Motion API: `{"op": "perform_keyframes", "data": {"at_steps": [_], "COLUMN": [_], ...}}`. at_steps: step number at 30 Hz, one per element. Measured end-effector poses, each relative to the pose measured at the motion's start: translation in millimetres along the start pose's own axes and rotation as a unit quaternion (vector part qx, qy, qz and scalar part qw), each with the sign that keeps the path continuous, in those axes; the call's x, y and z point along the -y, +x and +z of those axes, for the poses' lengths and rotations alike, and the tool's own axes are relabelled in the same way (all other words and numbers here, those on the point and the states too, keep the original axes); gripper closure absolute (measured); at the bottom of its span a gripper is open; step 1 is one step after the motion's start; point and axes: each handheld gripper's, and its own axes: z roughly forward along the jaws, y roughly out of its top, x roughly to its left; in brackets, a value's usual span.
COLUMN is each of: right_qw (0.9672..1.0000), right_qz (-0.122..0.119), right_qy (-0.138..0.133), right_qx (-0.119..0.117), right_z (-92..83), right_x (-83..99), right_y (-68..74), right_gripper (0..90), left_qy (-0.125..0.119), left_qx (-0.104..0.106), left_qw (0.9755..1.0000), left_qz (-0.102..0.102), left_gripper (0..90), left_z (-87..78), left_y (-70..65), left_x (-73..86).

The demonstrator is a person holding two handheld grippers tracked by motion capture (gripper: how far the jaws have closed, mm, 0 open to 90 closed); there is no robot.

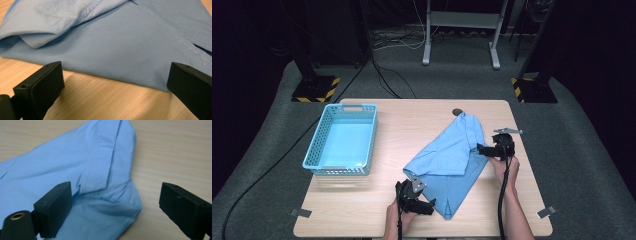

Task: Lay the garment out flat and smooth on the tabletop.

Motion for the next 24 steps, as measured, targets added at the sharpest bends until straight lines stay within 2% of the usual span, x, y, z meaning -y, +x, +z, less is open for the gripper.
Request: {"op": "perform_keyframes", "data": {"at_steps": [2,6,11,14,18,20,24], "right_qw": [1.0000,0.9999,0.9998,0.9997,0.9987,0.9983,0.9985], "right_qz": [0.001,-0.008,-0.006,-0.019,-0.037,-0.047,-0.045], "right_qy": [0.002,0.005,0.006,0.012,0.035,0.033,0.029], "right_qx": [-0.006,-0.014,-0.016,-0.012,-0.005,0.004,0.011], "right_z": [0.3,4.1,9.9,14.2,20.2,21.6,19.7], "right_x": [8.3,25.4,38.8,43.1,47.3,49.1,51.3], "right_y": [3.1,9.8,12.1,14.8,19.3,21.4,23.2], "right_gripper": [8.2,3.2,0.0,0.0,0.0,0.0,1.2], "left_qy": [-0.013,-0.024,-0.011,0.008,0.004,0.004,0.005], "left_qx": [-0.006,-0.027,-0.041,-0.045,-0.042,-0.041,-0.037], "left_qw": [0.9998,0.9992,0.9990,0.9989,0.9991,0.9991,0.9993], "left_qz": [-0.013,-0.017,-0.012,-0.007,-0.007,-0.005,-0.005], "left_gripper": [0.7,0.6,0.3,0.3,0.2,0.4,0.5], "left_z": [-0.2,2.1,14.4,23.6,25.1,24.5,23.5], "left_y": [4.2,16.9,33.8,37.1,37.1,36.1,35.9], "left_x": [-1.6,-14.0,-27.0,-27.4,-26.4,-25.7,-24.3]}}
